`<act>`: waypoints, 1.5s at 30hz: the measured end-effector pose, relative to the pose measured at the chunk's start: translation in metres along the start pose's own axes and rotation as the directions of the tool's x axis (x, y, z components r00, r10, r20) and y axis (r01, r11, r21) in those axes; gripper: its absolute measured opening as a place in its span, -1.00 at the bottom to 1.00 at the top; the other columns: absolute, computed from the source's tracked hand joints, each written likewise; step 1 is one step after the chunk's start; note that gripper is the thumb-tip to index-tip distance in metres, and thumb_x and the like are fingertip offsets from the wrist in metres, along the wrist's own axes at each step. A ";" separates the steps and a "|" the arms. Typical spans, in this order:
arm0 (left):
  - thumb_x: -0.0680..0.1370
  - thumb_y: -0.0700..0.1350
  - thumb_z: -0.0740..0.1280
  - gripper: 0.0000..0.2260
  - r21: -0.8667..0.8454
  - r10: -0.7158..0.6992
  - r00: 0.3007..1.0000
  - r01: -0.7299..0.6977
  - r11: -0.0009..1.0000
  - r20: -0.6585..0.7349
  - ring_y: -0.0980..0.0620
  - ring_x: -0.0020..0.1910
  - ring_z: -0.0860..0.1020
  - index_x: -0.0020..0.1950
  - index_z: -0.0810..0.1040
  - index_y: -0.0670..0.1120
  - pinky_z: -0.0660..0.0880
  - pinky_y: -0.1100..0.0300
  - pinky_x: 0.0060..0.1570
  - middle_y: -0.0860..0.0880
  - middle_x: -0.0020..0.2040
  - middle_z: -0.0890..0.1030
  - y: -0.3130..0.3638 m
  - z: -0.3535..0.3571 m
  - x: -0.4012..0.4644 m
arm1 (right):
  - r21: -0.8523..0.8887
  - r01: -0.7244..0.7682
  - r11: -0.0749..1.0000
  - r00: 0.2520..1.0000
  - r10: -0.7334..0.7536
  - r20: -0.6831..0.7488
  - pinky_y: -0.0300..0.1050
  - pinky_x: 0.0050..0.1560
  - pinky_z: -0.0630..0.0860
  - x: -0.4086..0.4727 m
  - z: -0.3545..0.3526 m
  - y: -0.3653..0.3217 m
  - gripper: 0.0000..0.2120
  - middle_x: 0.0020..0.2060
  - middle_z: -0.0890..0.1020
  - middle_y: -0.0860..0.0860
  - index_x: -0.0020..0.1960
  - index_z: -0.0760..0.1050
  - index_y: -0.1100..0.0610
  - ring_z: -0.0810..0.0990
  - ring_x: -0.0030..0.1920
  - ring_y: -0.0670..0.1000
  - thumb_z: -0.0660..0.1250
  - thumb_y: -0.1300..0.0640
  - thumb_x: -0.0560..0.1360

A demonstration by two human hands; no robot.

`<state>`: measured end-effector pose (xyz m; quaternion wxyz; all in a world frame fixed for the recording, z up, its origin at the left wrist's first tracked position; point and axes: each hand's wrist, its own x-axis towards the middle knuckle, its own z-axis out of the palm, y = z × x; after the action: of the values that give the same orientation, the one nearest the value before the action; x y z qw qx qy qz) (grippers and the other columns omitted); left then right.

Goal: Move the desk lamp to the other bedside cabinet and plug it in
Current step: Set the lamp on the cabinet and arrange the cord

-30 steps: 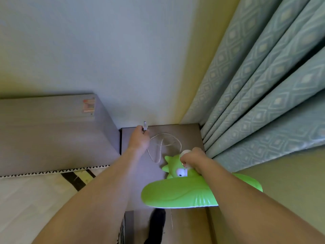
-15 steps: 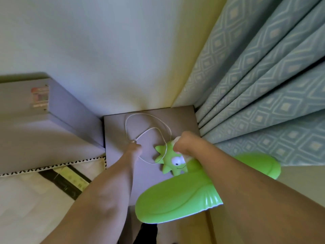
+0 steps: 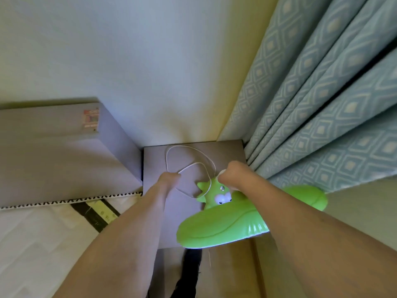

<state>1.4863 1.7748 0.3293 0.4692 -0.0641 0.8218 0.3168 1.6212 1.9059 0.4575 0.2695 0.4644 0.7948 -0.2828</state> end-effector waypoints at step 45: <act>0.59 -0.07 0.18 -0.69 0.344 0.653 0.591 -0.558 0.755 -0.474 -0.20 0.26 0.49 0.24 0.52 -0.17 0.39 0.10 0.09 -0.22 0.30 0.52 -0.181 0.068 0.063 | -0.503 0.594 0.628 0.324 -0.759 -0.565 -0.08 0.35 0.29 0.094 0.300 0.092 -0.47 0.32 0.39 0.13 0.39 0.26 0.22 0.35 0.33 0.14 0.16 0.32 0.42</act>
<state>1.5739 1.6830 0.1703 0.0696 0.1660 0.9166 0.3569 1.7131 1.7884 0.1659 -0.1738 0.1280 0.9737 -0.0728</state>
